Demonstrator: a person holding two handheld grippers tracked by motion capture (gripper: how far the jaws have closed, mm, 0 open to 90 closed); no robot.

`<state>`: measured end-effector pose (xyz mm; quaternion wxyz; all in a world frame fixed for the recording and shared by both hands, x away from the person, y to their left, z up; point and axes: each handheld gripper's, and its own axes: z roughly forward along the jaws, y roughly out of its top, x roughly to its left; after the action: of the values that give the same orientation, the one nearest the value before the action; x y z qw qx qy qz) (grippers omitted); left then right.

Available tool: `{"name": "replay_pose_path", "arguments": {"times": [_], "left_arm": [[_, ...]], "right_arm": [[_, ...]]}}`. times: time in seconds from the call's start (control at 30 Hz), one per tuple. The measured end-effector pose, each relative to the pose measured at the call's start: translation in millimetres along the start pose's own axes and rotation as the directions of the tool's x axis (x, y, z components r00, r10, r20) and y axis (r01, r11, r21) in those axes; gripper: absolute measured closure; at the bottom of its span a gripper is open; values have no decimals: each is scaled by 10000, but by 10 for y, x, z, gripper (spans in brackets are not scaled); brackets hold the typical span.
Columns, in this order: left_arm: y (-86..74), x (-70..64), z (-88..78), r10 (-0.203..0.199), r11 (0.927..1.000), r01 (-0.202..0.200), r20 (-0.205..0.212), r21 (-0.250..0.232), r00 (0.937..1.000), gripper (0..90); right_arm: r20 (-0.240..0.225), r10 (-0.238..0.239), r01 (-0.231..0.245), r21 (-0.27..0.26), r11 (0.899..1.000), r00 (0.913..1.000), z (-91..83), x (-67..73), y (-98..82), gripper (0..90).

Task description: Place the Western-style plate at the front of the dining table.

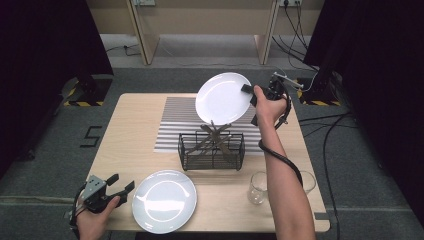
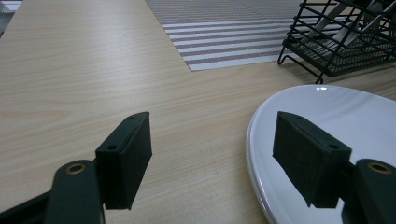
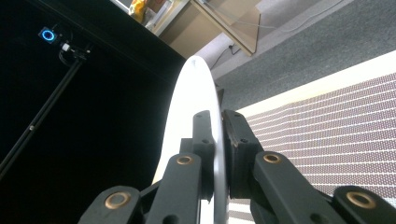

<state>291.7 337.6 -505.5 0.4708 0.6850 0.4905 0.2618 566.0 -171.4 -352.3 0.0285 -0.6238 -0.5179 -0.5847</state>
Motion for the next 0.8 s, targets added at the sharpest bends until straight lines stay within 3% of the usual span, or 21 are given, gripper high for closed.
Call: {"name": "replay_pose_path", "arguments": {"times": [0.8], "left_arm": [[-3, 3, -4, -23, 10000, 23, 15, -11, 10000, 277]], "right_arm": [[215, 113, -116, 153, 9998, 9997, 58, -100, -60, 841]]}}
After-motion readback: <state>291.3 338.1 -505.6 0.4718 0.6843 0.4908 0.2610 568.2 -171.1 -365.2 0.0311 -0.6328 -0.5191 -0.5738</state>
